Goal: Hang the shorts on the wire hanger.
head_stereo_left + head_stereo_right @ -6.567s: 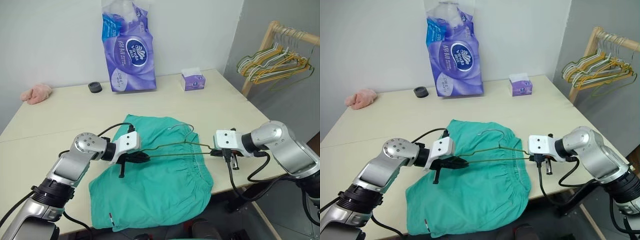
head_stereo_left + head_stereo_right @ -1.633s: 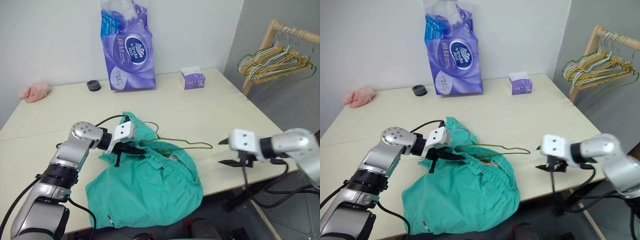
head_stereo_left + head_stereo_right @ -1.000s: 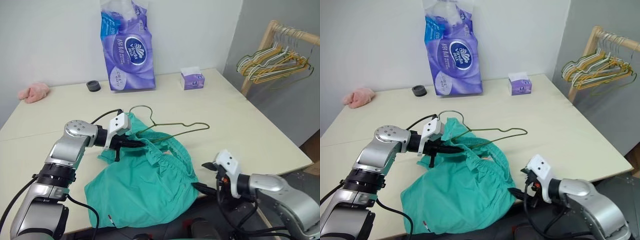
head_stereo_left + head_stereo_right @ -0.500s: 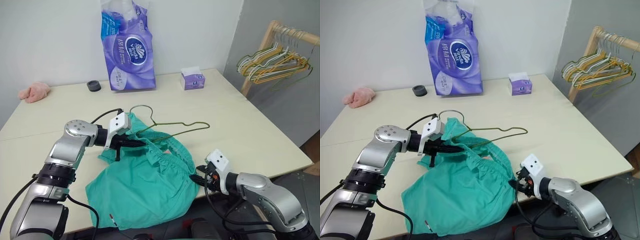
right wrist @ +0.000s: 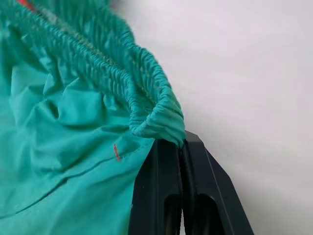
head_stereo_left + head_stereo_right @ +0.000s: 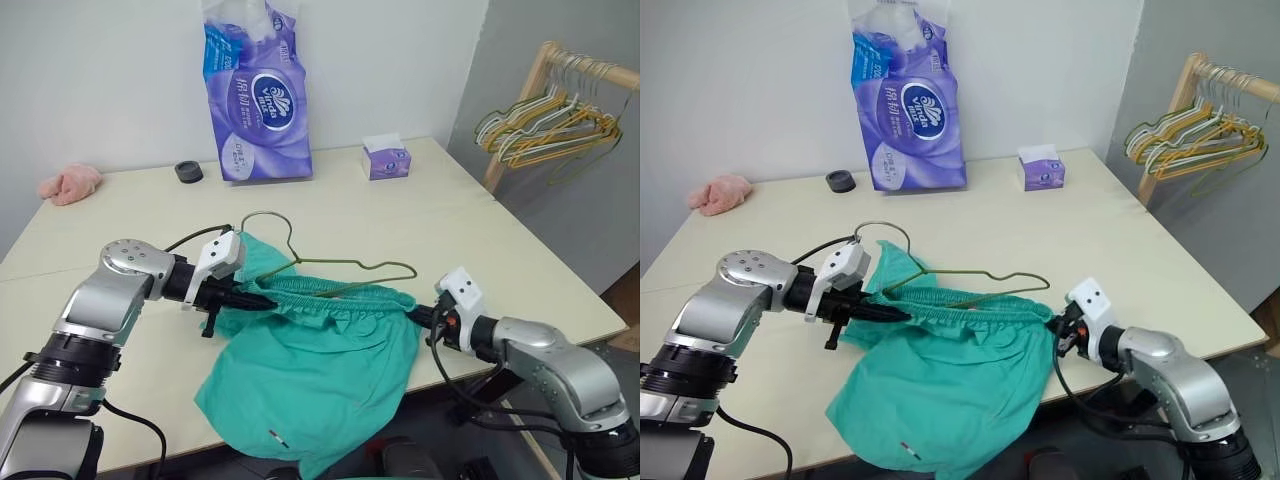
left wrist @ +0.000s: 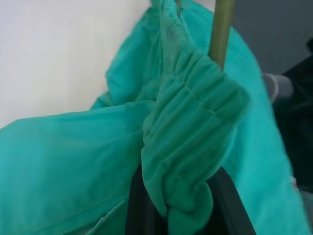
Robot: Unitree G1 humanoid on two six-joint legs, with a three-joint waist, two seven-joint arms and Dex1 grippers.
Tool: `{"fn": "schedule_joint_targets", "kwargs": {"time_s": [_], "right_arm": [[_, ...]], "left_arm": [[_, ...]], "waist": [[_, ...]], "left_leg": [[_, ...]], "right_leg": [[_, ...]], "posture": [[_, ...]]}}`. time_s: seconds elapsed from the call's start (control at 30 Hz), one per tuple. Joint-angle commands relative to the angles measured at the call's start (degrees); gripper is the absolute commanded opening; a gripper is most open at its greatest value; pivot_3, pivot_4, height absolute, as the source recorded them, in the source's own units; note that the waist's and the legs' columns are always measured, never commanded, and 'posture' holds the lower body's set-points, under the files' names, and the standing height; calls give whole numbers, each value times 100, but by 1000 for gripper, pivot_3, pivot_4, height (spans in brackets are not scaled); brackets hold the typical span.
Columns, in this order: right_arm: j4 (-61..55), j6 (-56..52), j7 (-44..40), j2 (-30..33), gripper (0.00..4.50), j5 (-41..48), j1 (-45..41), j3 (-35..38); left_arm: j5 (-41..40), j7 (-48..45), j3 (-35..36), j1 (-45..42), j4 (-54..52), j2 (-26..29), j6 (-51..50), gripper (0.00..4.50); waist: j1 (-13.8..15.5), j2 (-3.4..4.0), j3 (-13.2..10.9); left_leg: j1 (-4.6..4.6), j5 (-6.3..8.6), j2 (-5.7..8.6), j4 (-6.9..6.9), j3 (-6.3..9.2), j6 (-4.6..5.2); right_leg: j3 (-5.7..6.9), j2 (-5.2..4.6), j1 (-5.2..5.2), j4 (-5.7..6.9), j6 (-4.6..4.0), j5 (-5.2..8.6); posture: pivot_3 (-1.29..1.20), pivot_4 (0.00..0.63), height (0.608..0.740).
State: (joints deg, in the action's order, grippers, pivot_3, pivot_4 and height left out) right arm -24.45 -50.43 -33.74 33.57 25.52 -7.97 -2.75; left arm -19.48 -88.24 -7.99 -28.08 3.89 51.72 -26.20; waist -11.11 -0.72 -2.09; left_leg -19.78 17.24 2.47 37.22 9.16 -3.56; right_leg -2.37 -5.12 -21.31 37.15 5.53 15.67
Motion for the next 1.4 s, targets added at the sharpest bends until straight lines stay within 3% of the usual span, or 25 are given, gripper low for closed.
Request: {"fn": "schedule_joint_targets", "kwargs": {"time_s": [0.03, 0.57, 0.7, 0.83, 1.07, 1.3, 1.4], "right_arm": [[89, -43, -90, 199, 32, 95, -103, 366], [-722, -173, -522, 804, 32, 327, -59, 202], [-823, -115, -862, 1310, 32, 298, -331, 155], [-699, 305, -1188, 1696, 32, -191, -1020, -493], [-422, 715, -1442, 1439, 32, -1039, -2306, -1731], [-238, 663, -1662, 1113, 32, -1128, -2683, -1880], [-316, 706, -1797, 1242, 627, -1109, -2592, -1754]], "left_arm": [[64, -203, 3, -89, -70, 263, 136, 0], [1127, 143, -397, -180, 921, 194, 1422, 0], [1492, 428, -522, -204, 1041, 121, 1829, 0], [1727, 883, -645, -263, 956, -196, 1888, 0], [2169, 1635, -826, -302, 714, -765, 1839, 0], [2242, 1823, -859, -77, 491, -953, 1734, 0], [2241, 1894, -841, -19, 480, -983, 1733, 0]], "waist": [[-3, 0, 0], [3, 1, 0], [1, 1, 0], [-9, 2, 0], [-22, 1, 0], [-34, 1, 0], [-29, 1, 0]], "left_leg": [[0, 0, 0, 0, 0, 0], [-2, 0, -1, 1, -1, 0], [-1, 0, -1, 2, -2, 0], [-2, 0, -1, 1, -2, 0], [-4, 0, 0, 3, -2, 0], [-9, -1, 6, 3, 1, -3], [-8, -1, 5, 4, 2, -2]], "right_leg": [[0, 0, -1, 0, 0, 0], [-2, -1, -3, -1, 0, 0], [-3, -2, -2, -2, 0, 0], [0, -2, -2, -3, 0, 0], [-1, -4, -4, -4, 1, 0], [-1, -12, -7, -6, 0, -1], [-1, -12, -7, -3, 0, -1]], "posture": [[-200, 0, 740], [-216, 0, 740], [-226, 0, 740], [-237, 0, 740], [-238, 0, 740], [-234, 0, 740], [-232, 0, 740]]}}
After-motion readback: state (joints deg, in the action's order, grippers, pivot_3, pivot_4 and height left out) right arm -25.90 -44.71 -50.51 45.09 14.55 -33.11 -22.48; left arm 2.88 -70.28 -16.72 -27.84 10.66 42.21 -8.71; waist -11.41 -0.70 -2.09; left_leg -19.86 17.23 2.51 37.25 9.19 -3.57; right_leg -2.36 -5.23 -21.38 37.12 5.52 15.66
